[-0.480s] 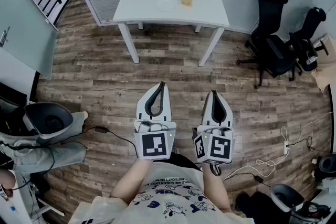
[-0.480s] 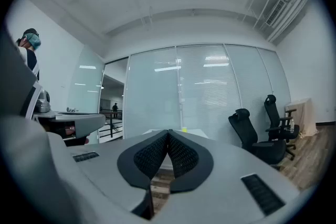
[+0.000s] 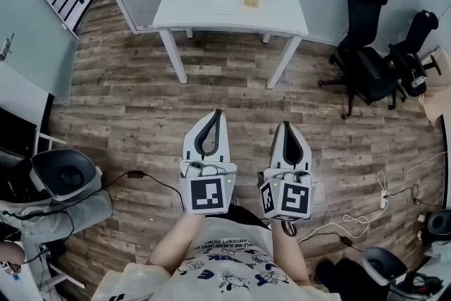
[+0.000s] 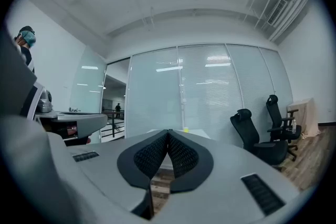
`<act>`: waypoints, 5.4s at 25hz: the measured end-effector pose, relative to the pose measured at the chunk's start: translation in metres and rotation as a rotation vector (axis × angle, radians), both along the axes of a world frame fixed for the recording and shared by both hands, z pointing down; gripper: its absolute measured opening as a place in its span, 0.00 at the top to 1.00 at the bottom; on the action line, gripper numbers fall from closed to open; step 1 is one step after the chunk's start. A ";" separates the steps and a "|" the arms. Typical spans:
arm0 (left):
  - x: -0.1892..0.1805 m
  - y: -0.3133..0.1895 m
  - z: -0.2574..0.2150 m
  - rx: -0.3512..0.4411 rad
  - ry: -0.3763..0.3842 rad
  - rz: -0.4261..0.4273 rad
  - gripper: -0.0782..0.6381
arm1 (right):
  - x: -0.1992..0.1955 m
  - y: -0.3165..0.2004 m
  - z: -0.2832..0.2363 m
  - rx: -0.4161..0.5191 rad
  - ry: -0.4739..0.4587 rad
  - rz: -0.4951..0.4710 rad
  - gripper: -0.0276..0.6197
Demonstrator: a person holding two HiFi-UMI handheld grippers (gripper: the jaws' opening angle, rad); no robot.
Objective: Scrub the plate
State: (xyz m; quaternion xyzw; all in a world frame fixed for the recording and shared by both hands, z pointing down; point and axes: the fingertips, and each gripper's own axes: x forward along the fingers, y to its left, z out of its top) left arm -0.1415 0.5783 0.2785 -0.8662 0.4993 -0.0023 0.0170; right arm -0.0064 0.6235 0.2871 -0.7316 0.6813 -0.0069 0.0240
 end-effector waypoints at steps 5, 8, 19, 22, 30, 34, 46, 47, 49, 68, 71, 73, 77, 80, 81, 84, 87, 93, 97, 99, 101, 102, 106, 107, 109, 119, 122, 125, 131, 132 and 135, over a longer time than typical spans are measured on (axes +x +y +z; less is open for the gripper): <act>0.001 0.006 0.001 -0.002 -0.013 -0.017 0.85 | 0.002 0.004 0.000 0.003 -0.019 -0.021 0.94; 0.002 0.013 0.004 -0.011 -0.016 -0.033 0.85 | 0.005 0.011 0.001 -0.003 -0.020 -0.032 0.94; -0.011 0.026 0.009 -0.026 -0.012 -0.104 0.85 | 0.003 0.021 0.007 -0.013 -0.034 -0.085 0.94; -0.011 0.019 0.010 -0.025 -0.009 -0.108 0.85 | 0.003 0.016 0.009 -0.019 -0.029 -0.087 0.94; 0.007 -0.024 0.016 -0.025 0.008 -0.092 0.85 | 0.020 -0.022 0.013 -0.015 -0.021 -0.074 0.94; 0.015 -0.053 0.018 -0.030 0.004 -0.079 0.85 | 0.026 -0.053 0.014 -0.013 -0.019 -0.071 0.94; 0.018 -0.165 0.014 -0.030 0.002 -0.055 0.85 | 0.032 -0.161 0.009 -0.022 -0.023 -0.030 0.94; 0.018 -0.173 0.014 -0.029 0.004 -0.055 0.85 | 0.032 -0.169 0.009 -0.022 -0.023 -0.030 0.94; 0.016 -0.188 0.013 -0.030 0.008 -0.056 0.85 | 0.031 -0.184 0.009 -0.024 -0.023 -0.030 0.94; 0.001 -0.257 0.025 -0.050 0.009 -0.114 0.85 | 0.021 -0.262 0.022 -0.056 -0.030 -0.071 0.94; 0.005 -0.268 0.027 -0.057 0.005 -0.121 0.85 | 0.026 -0.272 0.023 -0.061 -0.030 -0.077 0.94; 0.010 -0.277 0.029 -0.062 0.004 -0.127 0.85 | 0.031 -0.282 0.025 -0.067 -0.033 -0.082 0.94; 0.019 -0.296 0.033 -0.075 0.000 -0.135 0.85 | 0.042 -0.301 0.029 -0.077 -0.036 -0.091 0.94; 0.028 -0.313 0.033 -0.072 -0.005 -0.136 0.85 | 0.051 -0.318 0.031 -0.082 -0.036 -0.097 0.94; 0.031 -0.319 0.034 -0.070 -0.007 -0.138 0.85 | 0.055 -0.324 0.032 -0.084 -0.035 -0.099 0.94; 0.039 -0.339 0.035 -0.073 -0.006 -0.149 0.85 | 0.065 -0.344 0.034 -0.093 -0.035 -0.104 0.94; 0.046 -0.358 0.038 -0.082 -0.006 -0.163 0.85 | 0.074 -0.363 0.035 -0.097 -0.035 -0.113 0.94; 0.064 -0.400 0.036 -0.084 -0.023 -0.184 0.85 | 0.097 -0.408 0.033 -0.101 -0.040 -0.129 0.94; 0.071 -0.421 0.035 -0.083 -0.024 -0.211 0.85 | 0.109 -0.433 0.034 -0.108 -0.051 -0.143 0.94; 0.075 -0.432 0.035 -0.085 -0.020 -0.226 0.85 | 0.113 -0.446 0.035 -0.111 -0.051 -0.156 0.94; 0.079 -0.442 0.036 -0.088 -0.014 -0.243 0.85 | 0.119 -0.459 0.035 -0.113 -0.052 -0.168 0.94; 0.082 -0.447 0.037 -0.090 -0.015 -0.249 0.85 | 0.122 -0.466 0.034 -0.112 -0.053 -0.175 0.94; 0.091 -0.460 0.042 -0.100 -0.014 -0.270 0.85 | 0.129 -0.487 0.034 -0.104 -0.053 -0.198 0.94; 0.092 -0.463 0.043 -0.104 -0.013 -0.276 0.85 | 0.131 -0.490 0.035 -0.104 -0.054 -0.202 0.94; 0.094 -0.468 0.046 -0.110 -0.011 -0.282 0.85 | 0.134 -0.497 0.038 -0.108 -0.061 -0.207 0.94; 0.097 -0.491 0.063 -0.159 0.004 -0.324 0.85 | 0.139 -0.525 0.051 -0.136 -0.073 -0.237 0.94; 0.095 -0.503 0.065 -0.163 0.010 -0.328 0.85 | 0.139 -0.536 0.055 -0.146 -0.078 -0.235 0.94; 0.095 -0.514 0.071 -0.170 0.009 -0.333 0.85 | 0.141 -0.547 0.060 -0.154 -0.078 -0.233 0.94; 0.099 -0.544 0.074 -0.187 0.025 -0.326 0.85 | 0.144 -0.577 0.061 -0.157 -0.079 -0.224 0.94; 0.099 -0.549 0.075 -0.190 0.023 -0.325 0.85 | 0.144 -0.583 0.061 -0.158 -0.079 -0.221 0.94; 0.097 -0.563 0.081 -0.217 0.012 -0.320 0.85 | 0.143 -0.598 0.066 -0.166 -0.082 -0.208 0.94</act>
